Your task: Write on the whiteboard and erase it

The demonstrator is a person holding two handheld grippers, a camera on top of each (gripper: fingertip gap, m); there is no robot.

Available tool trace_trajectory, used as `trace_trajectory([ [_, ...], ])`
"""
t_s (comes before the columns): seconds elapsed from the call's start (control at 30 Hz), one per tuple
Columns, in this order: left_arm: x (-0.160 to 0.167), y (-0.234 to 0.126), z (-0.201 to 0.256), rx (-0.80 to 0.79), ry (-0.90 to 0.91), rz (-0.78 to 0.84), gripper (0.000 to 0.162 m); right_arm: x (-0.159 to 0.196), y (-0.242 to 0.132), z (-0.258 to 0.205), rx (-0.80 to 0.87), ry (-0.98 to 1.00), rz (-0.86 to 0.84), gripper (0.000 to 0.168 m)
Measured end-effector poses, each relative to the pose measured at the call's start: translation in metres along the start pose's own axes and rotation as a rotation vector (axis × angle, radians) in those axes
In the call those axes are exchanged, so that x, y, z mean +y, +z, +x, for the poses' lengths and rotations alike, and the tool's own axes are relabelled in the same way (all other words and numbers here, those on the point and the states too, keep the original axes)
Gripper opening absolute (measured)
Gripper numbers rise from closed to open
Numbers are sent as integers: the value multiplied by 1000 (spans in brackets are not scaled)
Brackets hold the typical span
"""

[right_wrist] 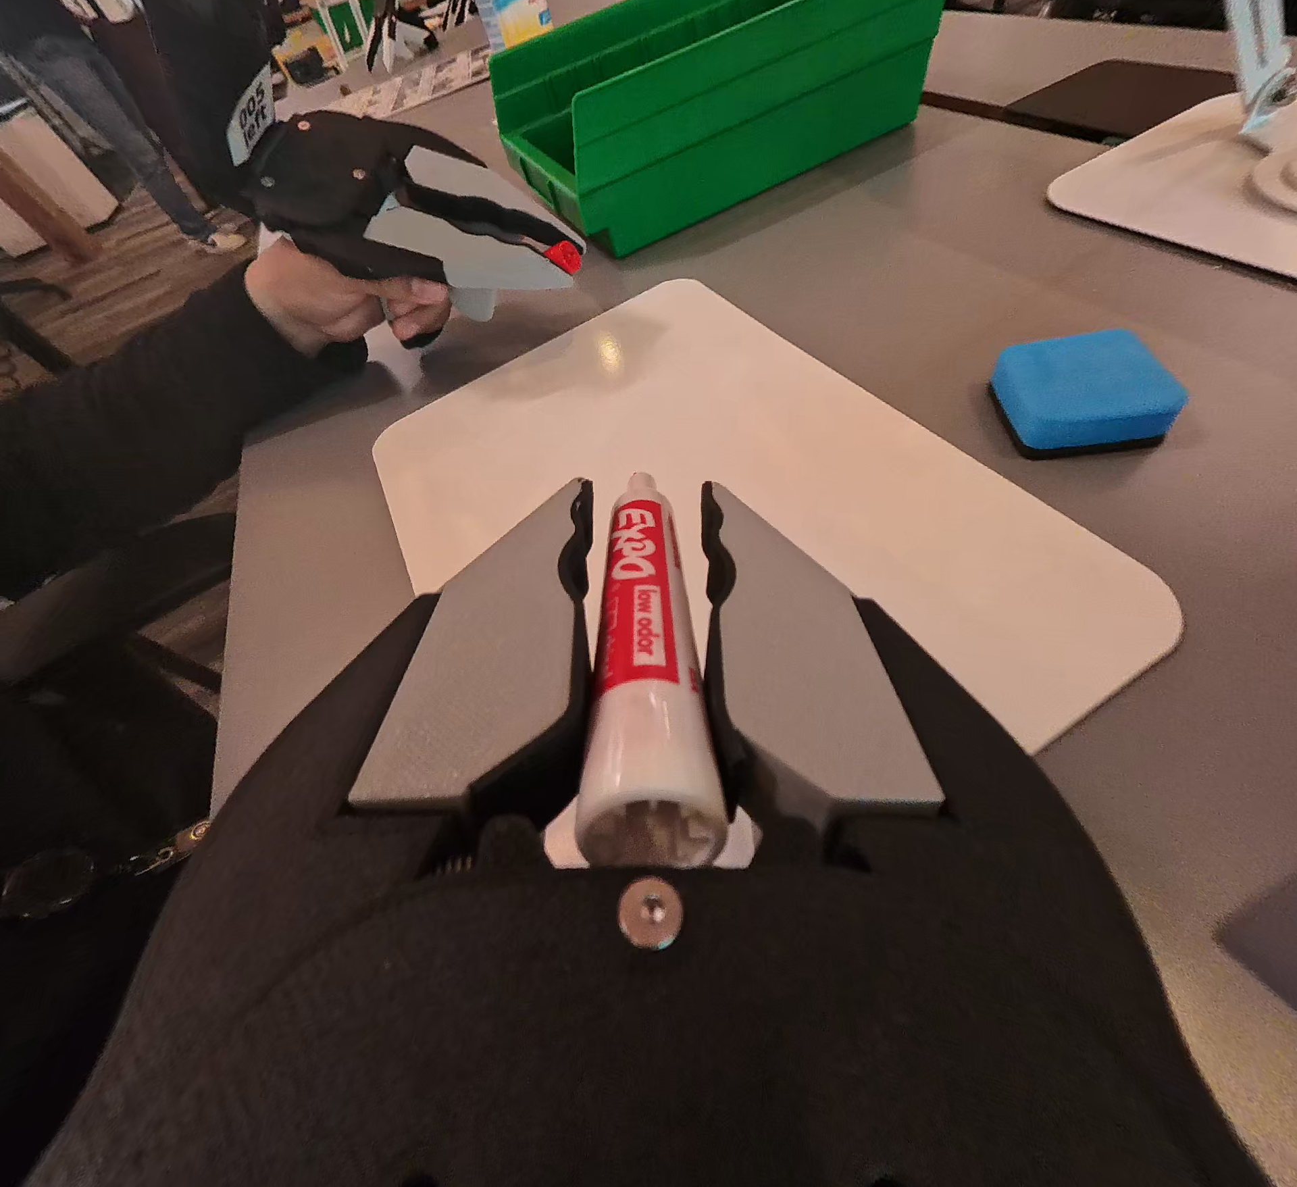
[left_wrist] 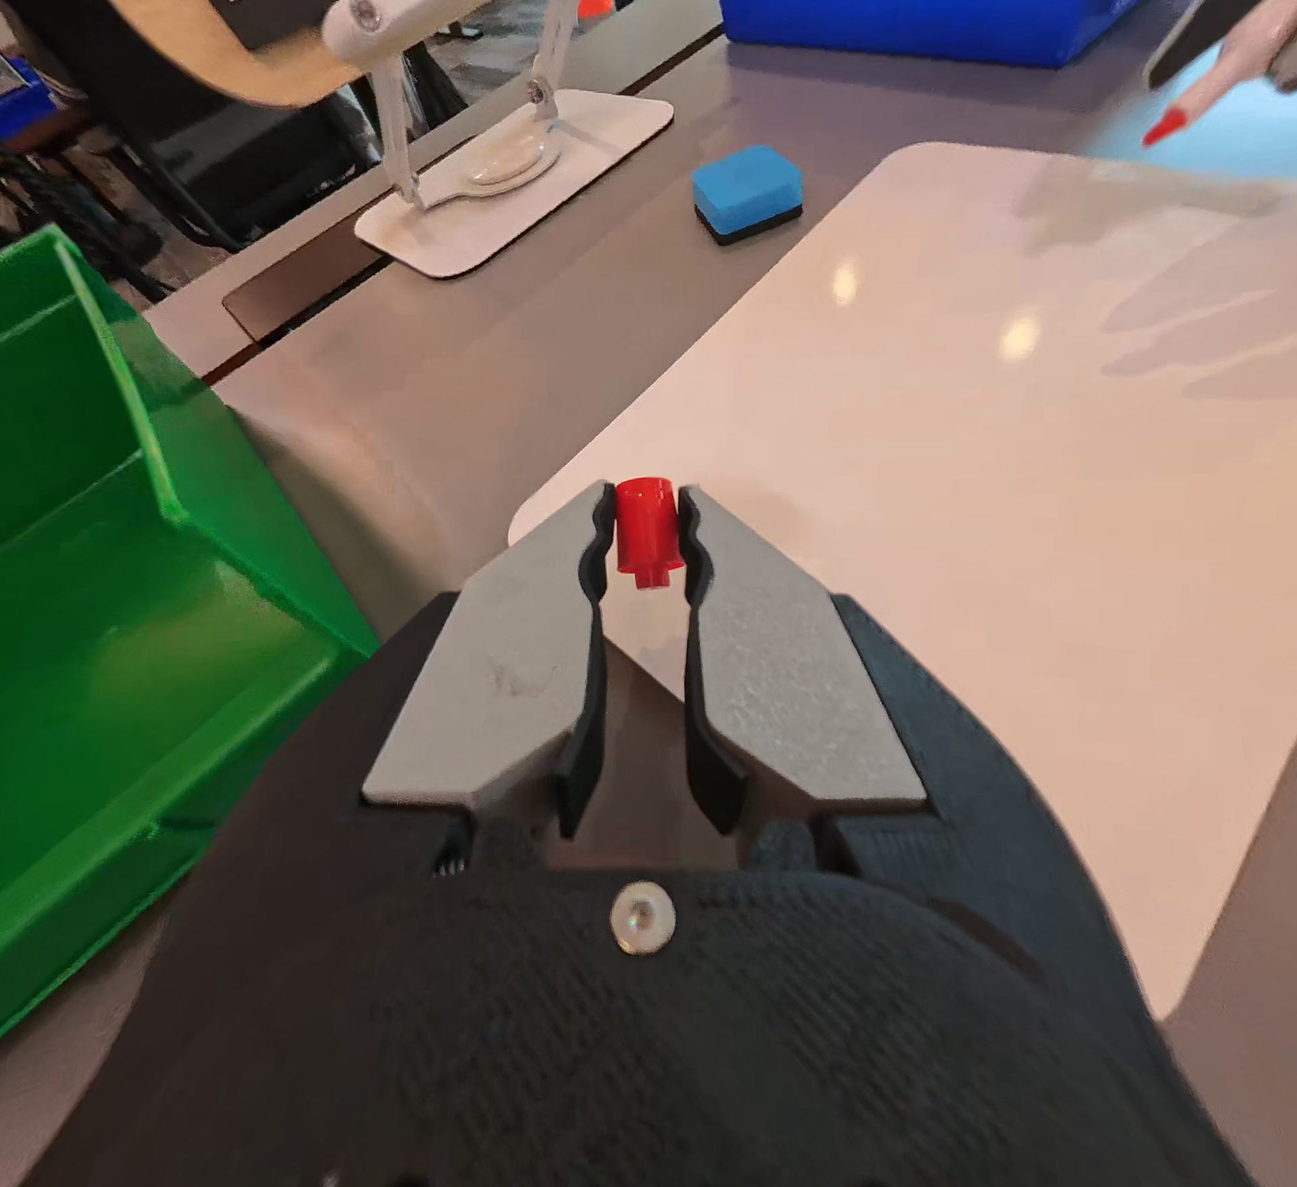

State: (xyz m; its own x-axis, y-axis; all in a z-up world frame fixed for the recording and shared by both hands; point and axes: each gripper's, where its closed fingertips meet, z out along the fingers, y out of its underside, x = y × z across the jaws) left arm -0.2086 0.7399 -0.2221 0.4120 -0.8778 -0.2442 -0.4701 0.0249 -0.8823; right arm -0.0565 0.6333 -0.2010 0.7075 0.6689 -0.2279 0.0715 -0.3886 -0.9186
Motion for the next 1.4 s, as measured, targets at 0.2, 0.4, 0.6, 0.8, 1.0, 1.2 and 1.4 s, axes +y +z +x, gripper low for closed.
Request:
trace_trajectory([
  [0.2,13,-4,-5,27,-112,-36,16,-8,43,-20,-63,-44,-147,30],
  [0.4,20,-6,-8,-1,-111,-72,16,-33,96,-34,-124,-80,-279,30],
  [0.6,25,-8,-19,-66,-85,-98,16,-30,136,-33,-132,-134,-420,30],
  [0.8,27,-8,-22,-79,-84,-106,16,-19,158,-27,-124,-132,-487,30],
  [1.0,28,-8,-24,-83,-99,-108,16,-11,169,-29,-113,-198,-542,30],
  [1.2,29,-7,-23,-80,-92,-117,16,-10,173,-27,-87,-401,-559,30],
  [1.4,29,-7,-23,-77,-92,-116,16,-9,174,-26,-126,-486,-552,29],
])
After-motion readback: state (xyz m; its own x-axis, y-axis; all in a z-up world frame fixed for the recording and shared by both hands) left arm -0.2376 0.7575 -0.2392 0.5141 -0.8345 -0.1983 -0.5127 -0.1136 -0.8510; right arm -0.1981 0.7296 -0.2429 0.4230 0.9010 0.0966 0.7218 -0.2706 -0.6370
